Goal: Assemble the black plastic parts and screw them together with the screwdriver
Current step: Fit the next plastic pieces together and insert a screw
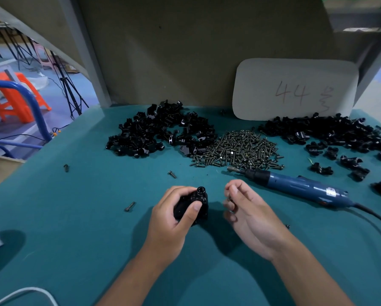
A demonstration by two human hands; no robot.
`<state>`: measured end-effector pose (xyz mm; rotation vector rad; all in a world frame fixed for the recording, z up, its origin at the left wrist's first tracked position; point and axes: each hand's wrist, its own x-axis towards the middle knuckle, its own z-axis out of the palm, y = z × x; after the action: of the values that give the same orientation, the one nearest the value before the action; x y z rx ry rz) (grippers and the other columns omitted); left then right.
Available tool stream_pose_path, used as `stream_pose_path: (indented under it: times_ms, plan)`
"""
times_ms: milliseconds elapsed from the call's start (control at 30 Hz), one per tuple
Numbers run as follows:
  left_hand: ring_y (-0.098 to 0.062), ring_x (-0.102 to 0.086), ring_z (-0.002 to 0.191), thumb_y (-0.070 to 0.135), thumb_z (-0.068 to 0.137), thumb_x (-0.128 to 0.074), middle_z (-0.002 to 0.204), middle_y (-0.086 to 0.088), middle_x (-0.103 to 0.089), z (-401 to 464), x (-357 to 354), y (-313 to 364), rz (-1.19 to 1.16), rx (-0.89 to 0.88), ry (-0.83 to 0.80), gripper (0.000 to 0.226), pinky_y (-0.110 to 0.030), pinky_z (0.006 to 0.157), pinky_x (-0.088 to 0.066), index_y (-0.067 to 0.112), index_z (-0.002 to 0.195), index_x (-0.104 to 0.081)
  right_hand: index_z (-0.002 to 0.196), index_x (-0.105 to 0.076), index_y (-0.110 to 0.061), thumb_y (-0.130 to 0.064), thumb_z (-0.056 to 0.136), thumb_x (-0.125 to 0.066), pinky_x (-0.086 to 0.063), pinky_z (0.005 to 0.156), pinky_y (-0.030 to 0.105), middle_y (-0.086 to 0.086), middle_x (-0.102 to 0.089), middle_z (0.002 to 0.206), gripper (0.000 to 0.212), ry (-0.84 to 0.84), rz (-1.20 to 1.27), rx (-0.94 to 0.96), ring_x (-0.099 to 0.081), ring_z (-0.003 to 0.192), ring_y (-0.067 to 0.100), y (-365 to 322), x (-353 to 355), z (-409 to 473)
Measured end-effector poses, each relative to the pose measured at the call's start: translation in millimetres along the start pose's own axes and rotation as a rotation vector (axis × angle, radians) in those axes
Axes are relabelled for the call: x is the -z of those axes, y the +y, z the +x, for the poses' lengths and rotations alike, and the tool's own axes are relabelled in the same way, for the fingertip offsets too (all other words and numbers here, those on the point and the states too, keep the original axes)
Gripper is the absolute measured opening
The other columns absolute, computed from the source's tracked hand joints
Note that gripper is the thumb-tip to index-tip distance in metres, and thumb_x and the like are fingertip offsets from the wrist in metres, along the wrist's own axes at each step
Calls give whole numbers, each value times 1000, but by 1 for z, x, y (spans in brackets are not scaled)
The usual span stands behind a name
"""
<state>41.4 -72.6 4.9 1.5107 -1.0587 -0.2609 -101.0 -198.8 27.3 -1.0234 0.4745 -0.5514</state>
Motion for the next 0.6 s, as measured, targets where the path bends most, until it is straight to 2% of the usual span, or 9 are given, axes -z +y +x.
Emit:
stream_pose_path:
  times_ms: [133, 233, 300, 367, 433, 600]
  plan:
    - [-13, -64, 105, 47, 92, -58, 106, 16, -66, 1, 0, 0, 13, -16, 1, 21, -15, 86, -46, 36, 109, -64, 86, -74, -33, -34, 82, -70, -42, 63, 15, -12, -61, 78, 6, 23, -216, 198, -49, 69, 1, 5, -8, -2]
    - [-16, -64, 105, 47, 93, -58, 106, 14, -66, 1, 0, -2, 17, -20, 5, 23, -19, 87, -47, 33, 109, -65, 94, -75, -32, -38, 83, -75, -47, 72, 17, -11, -65, 82, 13, 13, -373, 320, -57, 77, 4, 7, -9, -4]
    - [-17, -64, 104, 47, 93, -58, 105, 13, -66, 1, 0, -2, 21, -27, 5, 24, -22, 86, -48, 32, 109, -66, 97, -75, -32, -37, 85, -74, -49, 74, 26, -8, -68, 84, 14, 13, -463, 366, -58, 78, 15, 7, -8, -5]
    - [-18, -64, 103, 46, 93, -58, 105, 12, -65, 1, 0, -2, 25, -36, 5, 23, -24, 86, -49, 31, 110, -66, 98, -75, -34, -33, 88, -74, -51, 77, 40, -1, -71, 89, 10, 10, -509, 389, -59, 81, 32, 8, -8, -5]
    - [-18, -64, 104, 46, 94, -58, 105, 13, -65, 1, 0, -3, 31, -41, 4, 24, -26, 86, -49, 30, 110, -66, 99, -75, -35, -34, 89, -75, -49, 79, 52, 2, -72, 91, 10, 27, -536, 405, -59, 84, 41, 10, -7, -4]
    - [-17, -64, 104, 47, 94, -58, 106, 14, -64, 1, -1, -2, 36, -44, -1, 23, -23, 86, -49, 32, 110, -65, 100, -76, -36, -47, 83, -73, -49, 75, 58, 11, -69, 87, 20, 104, -562, 444, -56, 80, 43, 14, -8, -2]
